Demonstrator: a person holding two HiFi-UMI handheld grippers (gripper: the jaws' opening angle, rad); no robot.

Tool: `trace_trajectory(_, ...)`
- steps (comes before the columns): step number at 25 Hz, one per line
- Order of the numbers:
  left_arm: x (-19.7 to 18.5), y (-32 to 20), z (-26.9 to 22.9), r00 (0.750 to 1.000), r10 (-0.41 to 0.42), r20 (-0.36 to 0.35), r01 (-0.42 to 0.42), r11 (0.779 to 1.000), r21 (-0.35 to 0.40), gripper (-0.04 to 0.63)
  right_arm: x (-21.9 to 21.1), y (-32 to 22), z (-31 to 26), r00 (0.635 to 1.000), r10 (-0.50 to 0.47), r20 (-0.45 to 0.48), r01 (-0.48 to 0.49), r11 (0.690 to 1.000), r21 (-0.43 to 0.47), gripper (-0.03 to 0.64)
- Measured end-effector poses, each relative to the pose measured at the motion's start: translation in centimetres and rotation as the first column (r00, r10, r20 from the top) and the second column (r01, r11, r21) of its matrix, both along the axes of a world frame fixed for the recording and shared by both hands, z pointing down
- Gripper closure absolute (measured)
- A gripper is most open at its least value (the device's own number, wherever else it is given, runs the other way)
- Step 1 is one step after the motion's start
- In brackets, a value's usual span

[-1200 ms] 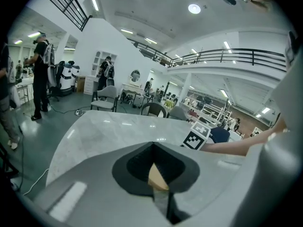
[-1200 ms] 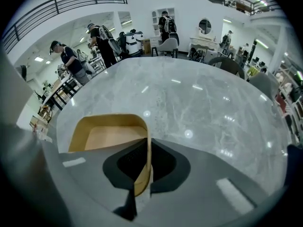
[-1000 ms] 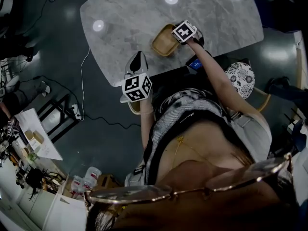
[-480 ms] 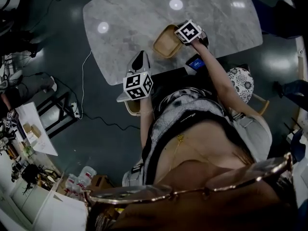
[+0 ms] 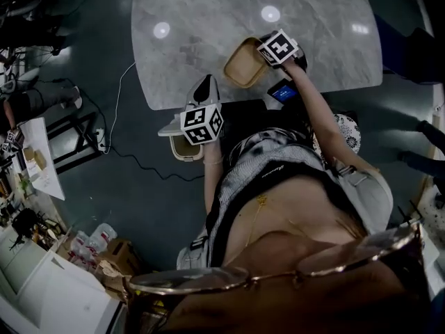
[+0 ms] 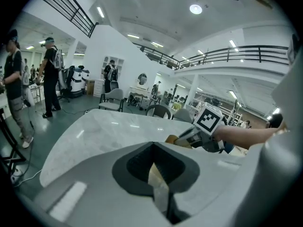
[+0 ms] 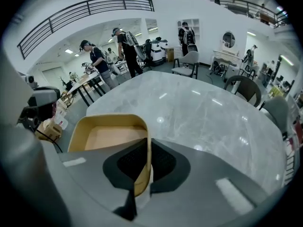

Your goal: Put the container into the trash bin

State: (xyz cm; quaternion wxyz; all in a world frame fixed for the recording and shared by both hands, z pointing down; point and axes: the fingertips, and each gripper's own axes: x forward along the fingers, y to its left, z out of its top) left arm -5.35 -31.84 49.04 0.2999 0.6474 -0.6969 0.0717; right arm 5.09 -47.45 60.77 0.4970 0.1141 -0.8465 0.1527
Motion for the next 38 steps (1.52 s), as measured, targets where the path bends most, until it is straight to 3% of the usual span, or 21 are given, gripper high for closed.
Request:
trace_trajectory(9,1.3,0.9,0.5,0.998,-0.067,-0.018,0.067,0.998,-0.019,0.595,-0.6,0.4,-1.3,0.997,-0.063,0.032,0.063,0.998,-0.009,0.588)
trace_trajectory(19,-1.1,4.9,0.3,0.983,-0.185,-0.007,0.185,0.983,-0.012,0.595,-3.6,2.7,-1.1,0.986,-0.162,0.025,0.162,0.987,-0.019,0.588)
trace_trajectory(30,-4.1,16.9,-1.3,0.965,-0.263,-0.010,0.263,0.964,0.034,0.595,-8.2,12.5,-3.1,0.976,-0.215,0.047,0.215,0.977,0.005,0.588)
trace_trajectory(38,-7.8,29.8,-1.1,0.943,-0.334,-0.004,0.334,0.942,0.036,0.595,-14.7,25.7,-2.9,0.948,-0.306,0.086,0.310,0.950,-0.032,0.588)
